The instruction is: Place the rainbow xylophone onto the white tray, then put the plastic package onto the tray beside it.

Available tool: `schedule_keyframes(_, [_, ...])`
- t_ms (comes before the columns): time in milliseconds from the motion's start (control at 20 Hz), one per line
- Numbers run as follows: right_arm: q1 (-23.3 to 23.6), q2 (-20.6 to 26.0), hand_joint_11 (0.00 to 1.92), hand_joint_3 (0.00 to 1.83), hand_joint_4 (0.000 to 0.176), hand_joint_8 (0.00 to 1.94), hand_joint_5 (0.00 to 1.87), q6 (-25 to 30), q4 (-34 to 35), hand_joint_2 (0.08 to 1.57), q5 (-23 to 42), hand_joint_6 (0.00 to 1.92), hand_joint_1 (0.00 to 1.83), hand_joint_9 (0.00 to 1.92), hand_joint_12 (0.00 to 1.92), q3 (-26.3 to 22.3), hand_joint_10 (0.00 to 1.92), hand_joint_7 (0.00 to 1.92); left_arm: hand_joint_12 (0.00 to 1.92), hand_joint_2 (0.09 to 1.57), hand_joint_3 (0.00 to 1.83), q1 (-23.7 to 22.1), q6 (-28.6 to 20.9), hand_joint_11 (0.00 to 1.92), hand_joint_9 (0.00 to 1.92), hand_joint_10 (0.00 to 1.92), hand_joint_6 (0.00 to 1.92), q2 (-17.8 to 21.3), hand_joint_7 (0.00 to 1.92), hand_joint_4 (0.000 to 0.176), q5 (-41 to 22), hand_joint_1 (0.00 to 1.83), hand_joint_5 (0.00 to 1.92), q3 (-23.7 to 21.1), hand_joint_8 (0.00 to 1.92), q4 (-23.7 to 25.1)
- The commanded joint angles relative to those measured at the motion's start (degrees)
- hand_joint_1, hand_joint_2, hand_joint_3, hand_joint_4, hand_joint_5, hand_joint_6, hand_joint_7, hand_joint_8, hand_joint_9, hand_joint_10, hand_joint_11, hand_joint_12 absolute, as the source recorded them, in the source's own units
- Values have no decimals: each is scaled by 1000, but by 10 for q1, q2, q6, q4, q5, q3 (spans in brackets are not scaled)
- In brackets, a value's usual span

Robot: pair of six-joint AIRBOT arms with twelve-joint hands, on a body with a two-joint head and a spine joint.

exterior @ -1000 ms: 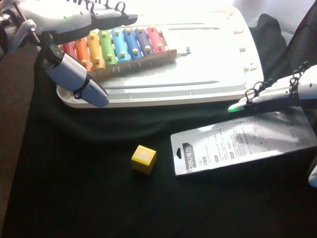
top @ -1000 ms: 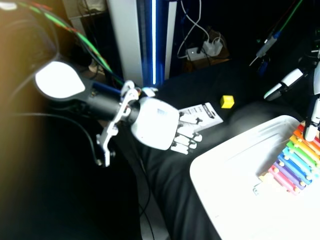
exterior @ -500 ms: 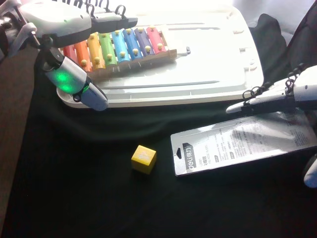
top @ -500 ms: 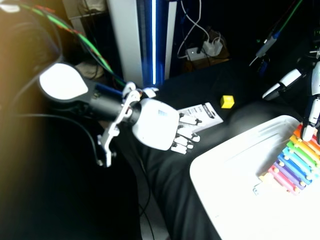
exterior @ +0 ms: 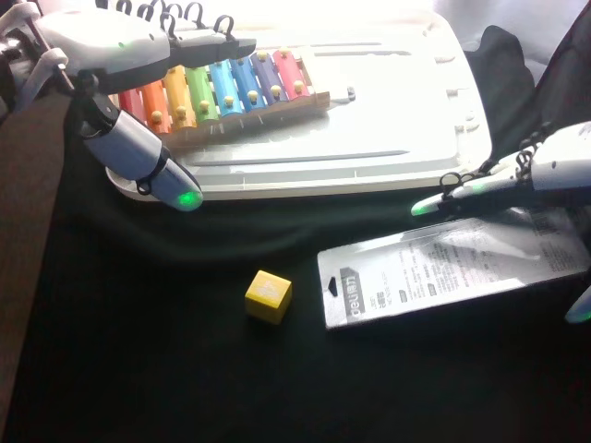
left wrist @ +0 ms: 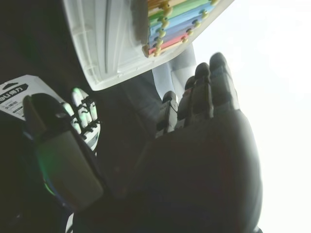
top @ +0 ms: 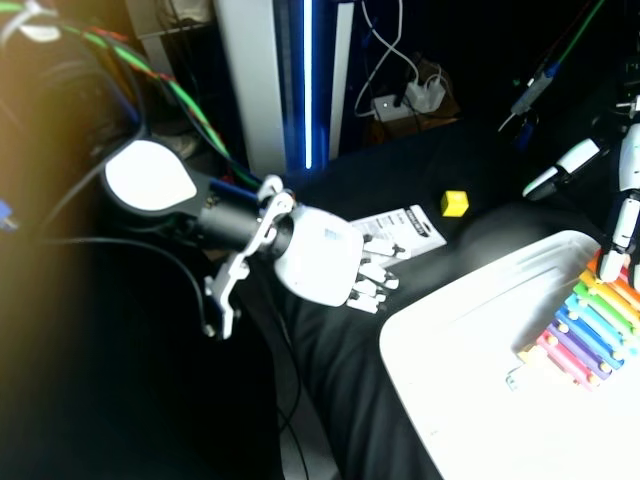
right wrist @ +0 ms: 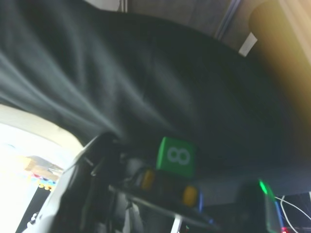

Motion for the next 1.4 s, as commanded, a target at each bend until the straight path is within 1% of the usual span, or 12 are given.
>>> schedule_keyframes(0, [2, -4, 517, 3, 103, 8, 116, 3, 11, 858, 14, 2, 1208, 683, 1112, 3, 55, 472, 62, 688, 2, -2, 1, 92, 87, 0, 0, 3, 0, 176, -49, 759, 0, -1, 0, -11])
schedule_keyframes(50, [2, -5, 430, 2, 70, 15, 181, 3, 11, 887, 14, 5, 1208, 764, 1113, 4, 80, 549, 55, 693, 3, -1, 1, 71, 85, 0, 0, 3, 0, 176, -50, 763, 0, -1, 0, -12])
schedule_keyframes(150, [2, -8, 506, 2, 43, 14, 269, 3, 11, 907, 14, 10, 1205, 811, 1187, 4, 98, 593, 61, 695, 3, 1, 1, 79, 91, 2, 0, 3, 0, 176, -50, 705, 0, 0, 0, -15])
schedule_keyframes(200, [2, -8, 570, 0, 10, 11, 350, 3, 11, 898, 14, 11, 1188, 816, 1172, 4, 91, 616, 56, 708, 8, 2, 1, 63, 82, 0, 0, 3, 0, 176, -50, 698, 0, 0, 0, -16])
schedule_keyframes(250, [2, -9, 604, 0, 0, 7, 398, 3, 11, 899, 14, 7, 1177, 815, 1132, 4, 76, 629, 54, 719, 11, 3, 1, 56, 78, 0, 0, 3, 0, 176, -50, 691, 0, 0, 0, -17])
schedule_keyframes(550, [2, -9, 669, 5, 0, 7, 574, 3, 12, 998, 14, 2, 1049, 922, 1086, 3, 60, 732, 13, 741, 3, 10, 1, 13, 51, 9, 0, 3, 0, 176, -51, 688, 0, 2, 0, -26])
schedule_keyframes(800, [2, -8, 740, 3, 0, 10, 689, 3, 12, 1101, 14, 7, 1075, 1035, 990, 3, 55, 838, 3, 721, 0, 11, 1, 3, 48, 2, 0, 4, 0, 176, -52, 678, 0, 3, 0, -29])
schedule_keyframes(850, [2, -8, 838, 0, 0, 27, 834, 3, 14, 1191, 14, 902, 1117, 1118, 862, 3, 46, 956, 4, 721, 0, 11, 1, 9, 52, 3, 0, 4, 0, 176, -52, 663, 0, 3, 0, -31])
schedule_keyframes(900, [2, -8, 871, 0, 0, 858, 827, 3, 14, 1160, 14, 1026, 1216, 1221, 937, 3, 74, 1018, 5, 726, 0, 12, 1, 12, 60, 6, 0, 4, 0, 176, -52, 690, 0, 4, 0, -32])
schedule_keyframes(1000, [2, -8, 950, 0, 0, 1211, 737, 3, 18, 1187, 14, 1131, 1235, 1339, 1113, 3, 180, 965, 1, 727, 1, 14, 1, 3, 67, 7, 0, 4, 0, 176, -52, 667, 0, 4, 0, -34])
schedule_keyframes(1100, [2, -8, 992, 1, 0, 1311, 661, 3, 22, 1224, 14, 1247, 1219, 1248, 1153, 3, 373, 908, 1, 726, 0, 16, 1, 3, 71, 7, 0, 3, 0, 176, -52, 696, 0, 4, 0, -37])
schedule_keyframes(1350, [2, -8, 1021, 0, 0, 1355, 640, 3, 26, 1238, 14, 1270, 1211, 1242, 979, 3, 319, 884, 0, 731, 1, 18, 1, 0, 54, 13, 0, 3, 0, 176, -52, 728, 0, 5, 0, -39])
